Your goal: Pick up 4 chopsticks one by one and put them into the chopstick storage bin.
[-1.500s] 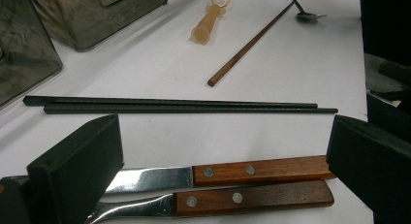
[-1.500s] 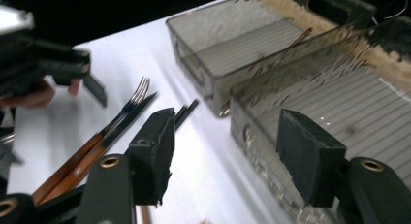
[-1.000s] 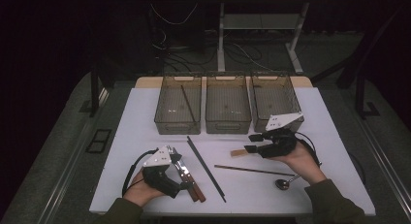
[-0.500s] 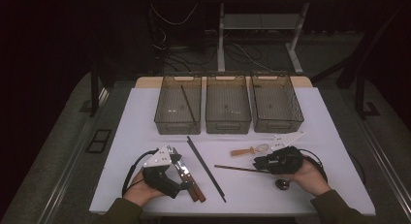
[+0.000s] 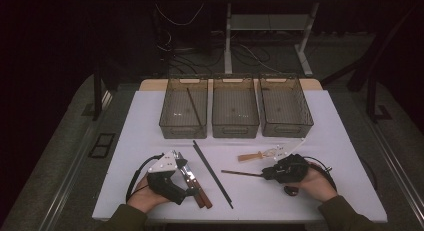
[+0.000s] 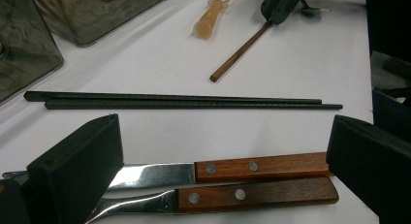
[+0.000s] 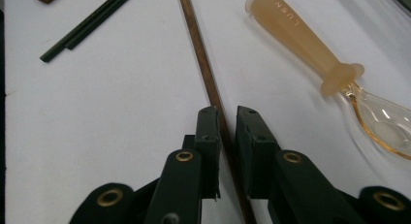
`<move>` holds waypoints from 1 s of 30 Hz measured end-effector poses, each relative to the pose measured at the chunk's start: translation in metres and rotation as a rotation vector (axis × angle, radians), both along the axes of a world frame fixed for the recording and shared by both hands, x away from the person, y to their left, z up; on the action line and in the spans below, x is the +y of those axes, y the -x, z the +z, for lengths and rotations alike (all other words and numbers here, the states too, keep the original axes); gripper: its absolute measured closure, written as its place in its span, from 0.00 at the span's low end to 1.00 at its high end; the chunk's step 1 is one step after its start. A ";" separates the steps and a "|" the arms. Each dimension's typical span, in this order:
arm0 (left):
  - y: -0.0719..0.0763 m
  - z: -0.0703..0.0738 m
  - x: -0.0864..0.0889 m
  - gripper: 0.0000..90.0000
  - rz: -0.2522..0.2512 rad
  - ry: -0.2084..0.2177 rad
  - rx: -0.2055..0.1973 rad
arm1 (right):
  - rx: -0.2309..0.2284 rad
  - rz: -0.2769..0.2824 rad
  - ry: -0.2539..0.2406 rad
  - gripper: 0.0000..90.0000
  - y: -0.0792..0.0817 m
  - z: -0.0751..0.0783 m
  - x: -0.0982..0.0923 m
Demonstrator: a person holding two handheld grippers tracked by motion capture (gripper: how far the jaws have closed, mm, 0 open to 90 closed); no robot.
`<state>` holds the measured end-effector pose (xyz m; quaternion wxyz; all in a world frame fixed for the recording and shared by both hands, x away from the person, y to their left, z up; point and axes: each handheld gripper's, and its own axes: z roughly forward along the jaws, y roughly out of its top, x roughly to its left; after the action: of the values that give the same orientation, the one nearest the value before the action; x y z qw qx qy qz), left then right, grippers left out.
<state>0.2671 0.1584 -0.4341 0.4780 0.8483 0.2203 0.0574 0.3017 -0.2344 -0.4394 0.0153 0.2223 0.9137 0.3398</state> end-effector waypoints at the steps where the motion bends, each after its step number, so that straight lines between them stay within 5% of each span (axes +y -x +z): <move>1: 0.000 0.000 0.000 0.00 0.001 0.001 0.000 | -0.001 0.001 0.005 0.89 0.000 -0.001 0.000; 8: 0.000 0.000 0.000 0.00 0.002 0.002 0.000 | -0.054 0.045 0.030 0.92 -0.001 -0.004 -0.001; 30: 0.000 0.000 -0.001 0.00 -0.001 -0.001 -0.004 | -0.066 0.038 0.027 0.95 -0.003 -0.004 0.000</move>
<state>0.2669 0.1579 -0.4342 0.4780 0.8485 0.2191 0.0589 0.3042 -0.2348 -0.4433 0.0417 0.1932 0.9213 0.3350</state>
